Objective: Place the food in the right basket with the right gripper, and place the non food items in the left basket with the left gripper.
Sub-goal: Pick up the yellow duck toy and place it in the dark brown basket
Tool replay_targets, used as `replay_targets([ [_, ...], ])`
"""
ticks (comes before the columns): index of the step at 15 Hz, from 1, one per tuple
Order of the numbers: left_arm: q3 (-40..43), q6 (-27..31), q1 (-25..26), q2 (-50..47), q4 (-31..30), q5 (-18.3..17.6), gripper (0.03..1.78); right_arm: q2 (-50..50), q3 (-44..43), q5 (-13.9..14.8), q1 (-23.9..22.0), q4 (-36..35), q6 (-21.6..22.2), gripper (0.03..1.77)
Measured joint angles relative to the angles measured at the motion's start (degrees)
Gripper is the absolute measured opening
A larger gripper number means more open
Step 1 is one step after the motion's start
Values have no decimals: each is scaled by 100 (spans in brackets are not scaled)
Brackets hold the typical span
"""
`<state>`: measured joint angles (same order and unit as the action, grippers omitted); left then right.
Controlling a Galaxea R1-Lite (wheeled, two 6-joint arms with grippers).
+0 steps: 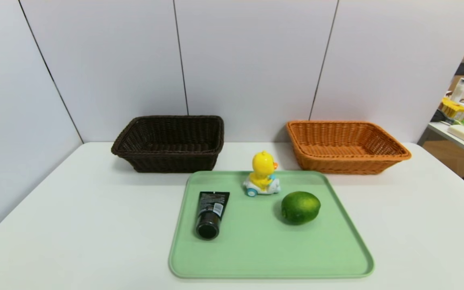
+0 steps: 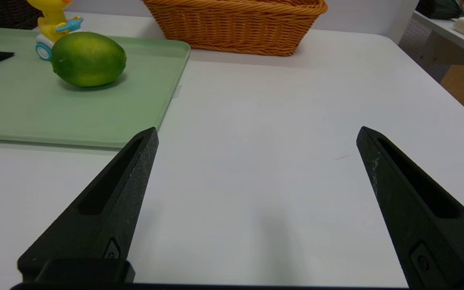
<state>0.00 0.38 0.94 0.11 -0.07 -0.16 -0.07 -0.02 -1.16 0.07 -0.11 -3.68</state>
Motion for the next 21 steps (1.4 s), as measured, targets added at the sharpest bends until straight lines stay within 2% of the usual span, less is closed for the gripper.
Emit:
replay_targets([
  [4, 0, -5, 0, 0, 0, 5, 169, 0, -2, 11, 0, 4, 46, 170],
  [8, 0, -7, 0, 0, 2, 16, 169, 0, -13, 132, 0, 6, 313, 170],
  [11, -179, -7, 0, 0, 65, 9, 169, 0, -5, 134, 0, 22, 276, 170],
  [15, -1190, -7, 0, 0, 1057, -61, 169, 2, -134, 127, 0, 149, 40, 170],
  [17, -1540, 15, 0, 38, 1324, -122, 169, 43, -639, 111, 0, 532, 22, 170],
  [21, -2070, 24, 0, 482, 1310, -249, 169, 390, -1996, -32, 0, 1763, -33, 170],
])
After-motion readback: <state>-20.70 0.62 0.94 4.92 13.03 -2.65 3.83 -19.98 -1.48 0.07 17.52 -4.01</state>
